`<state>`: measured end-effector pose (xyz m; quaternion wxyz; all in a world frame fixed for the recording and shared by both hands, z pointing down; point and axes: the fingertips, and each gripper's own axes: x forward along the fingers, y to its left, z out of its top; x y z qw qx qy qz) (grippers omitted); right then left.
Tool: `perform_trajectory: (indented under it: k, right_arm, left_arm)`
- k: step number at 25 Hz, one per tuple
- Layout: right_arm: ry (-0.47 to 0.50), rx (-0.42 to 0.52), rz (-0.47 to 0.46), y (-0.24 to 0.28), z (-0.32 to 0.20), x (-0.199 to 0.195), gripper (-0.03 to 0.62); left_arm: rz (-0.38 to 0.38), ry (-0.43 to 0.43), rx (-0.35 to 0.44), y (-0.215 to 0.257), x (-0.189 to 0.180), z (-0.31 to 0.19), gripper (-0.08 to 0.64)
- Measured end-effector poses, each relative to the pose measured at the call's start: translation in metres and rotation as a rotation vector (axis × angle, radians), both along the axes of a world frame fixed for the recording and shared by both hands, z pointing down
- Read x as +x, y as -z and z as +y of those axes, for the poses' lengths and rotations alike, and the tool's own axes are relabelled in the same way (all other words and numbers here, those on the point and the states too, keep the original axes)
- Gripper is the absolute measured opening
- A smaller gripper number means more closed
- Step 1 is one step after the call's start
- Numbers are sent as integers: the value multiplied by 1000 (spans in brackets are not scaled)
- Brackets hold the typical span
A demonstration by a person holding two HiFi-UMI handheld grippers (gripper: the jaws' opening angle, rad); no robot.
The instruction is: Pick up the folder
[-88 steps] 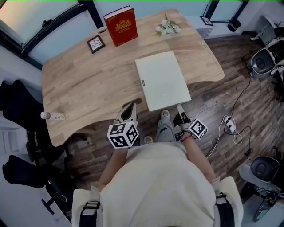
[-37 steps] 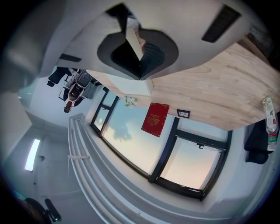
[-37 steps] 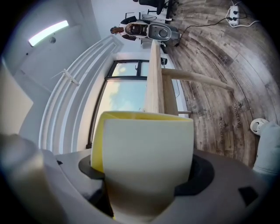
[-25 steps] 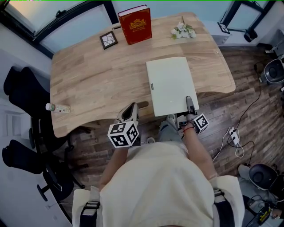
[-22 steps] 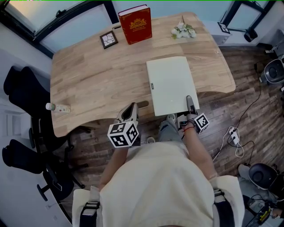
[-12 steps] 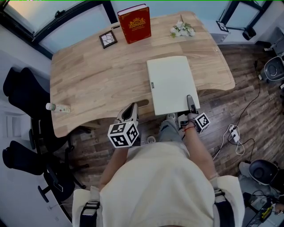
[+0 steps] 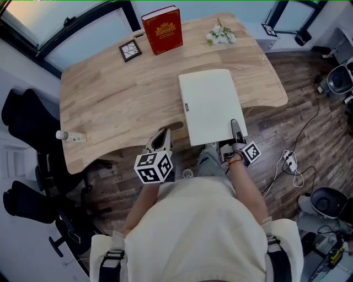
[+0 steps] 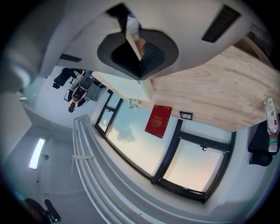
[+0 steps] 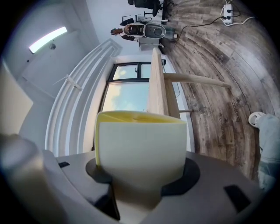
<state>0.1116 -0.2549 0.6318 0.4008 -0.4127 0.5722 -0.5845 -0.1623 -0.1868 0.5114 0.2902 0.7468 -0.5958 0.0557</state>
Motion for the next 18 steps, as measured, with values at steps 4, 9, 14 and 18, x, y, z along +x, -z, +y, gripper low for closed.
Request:
perform_trajectory:
  k: [4, 9, 14, 18]
  right_arm:
    - [-1, 5, -4, 10, 9, -2, 282]
    - [2, 28, 3, 24, 21, -2, 282]
    - [-4, 31, 4, 39, 34, -3, 282]
    - [-1, 57, -1, 51, 41, -3, 282]
  left_arm:
    - [5, -13, 5, 2, 2, 3, 20]
    - [12, -24, 12, 4, 4, 8, 20]
    - [17, -31, 16, 5, 4, 13, 20]
    - [20, -36, 17, 4, 5, 16, 20]
